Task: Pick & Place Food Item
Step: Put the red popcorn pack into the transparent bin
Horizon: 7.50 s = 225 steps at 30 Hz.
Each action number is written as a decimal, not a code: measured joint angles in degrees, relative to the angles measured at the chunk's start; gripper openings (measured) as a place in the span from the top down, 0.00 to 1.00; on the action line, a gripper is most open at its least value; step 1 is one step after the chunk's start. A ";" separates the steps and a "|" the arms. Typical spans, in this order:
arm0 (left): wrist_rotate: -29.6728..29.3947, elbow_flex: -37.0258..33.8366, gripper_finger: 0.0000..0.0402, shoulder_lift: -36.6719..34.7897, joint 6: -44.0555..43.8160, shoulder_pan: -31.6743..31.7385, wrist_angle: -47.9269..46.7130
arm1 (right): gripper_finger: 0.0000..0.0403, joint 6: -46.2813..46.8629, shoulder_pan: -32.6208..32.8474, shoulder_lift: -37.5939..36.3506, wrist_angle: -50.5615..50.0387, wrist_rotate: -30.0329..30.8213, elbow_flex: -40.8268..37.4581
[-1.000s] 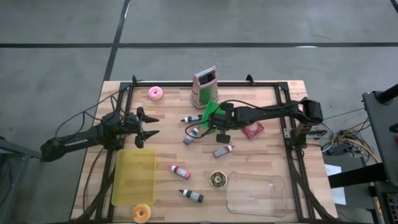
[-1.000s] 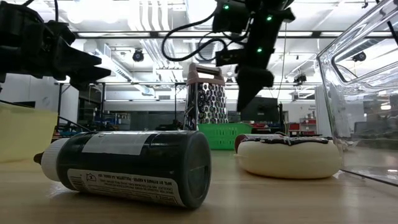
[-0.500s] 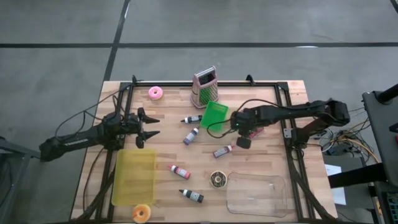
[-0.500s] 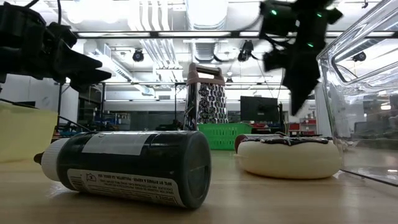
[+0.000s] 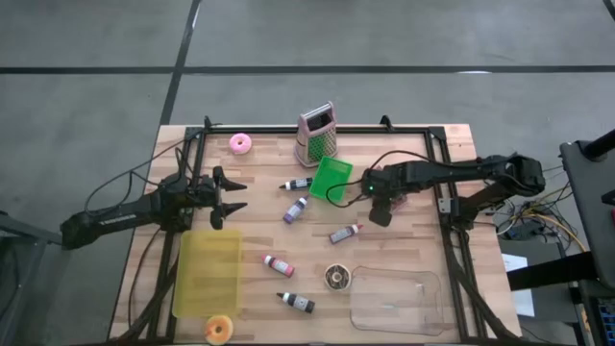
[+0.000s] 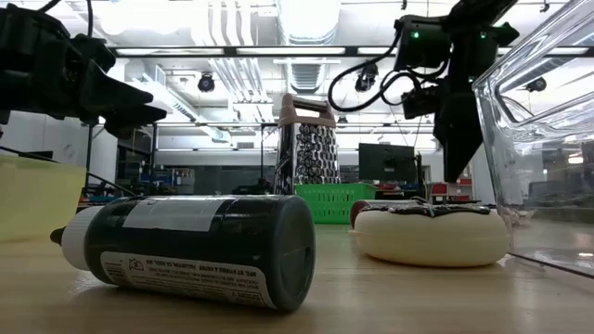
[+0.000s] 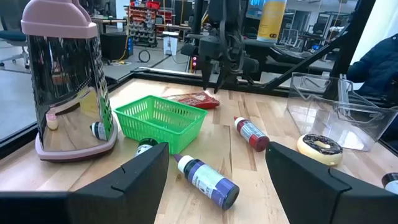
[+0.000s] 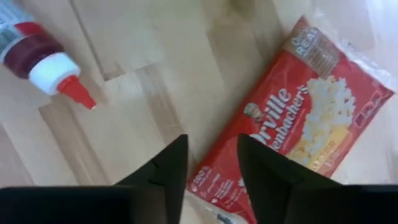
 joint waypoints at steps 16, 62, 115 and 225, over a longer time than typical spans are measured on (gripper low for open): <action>0.24 -0.02 0.32 0.11 0.17 0.00 0.00 | 0.34 -0.85 -2.54 2.29 0.04 1.57 -0.22; 0.20 0.00 0.32 0.09 0.16 -0.02 -0.02 | 0.97 6.46 4.12 5.94 -1.68 13.22 -0.44; 0.17 -0.01 0.32 0.11 0.17 -0.01 -0.06 | 0.98 27.10 39.54 17.84 -28.76 24.85 38.09; 0.17 0.00 0.32 0.11 6.01 0.00 -0.04 | 0.75 60.88 58.24 33.36 -23.31 -2.80 42.77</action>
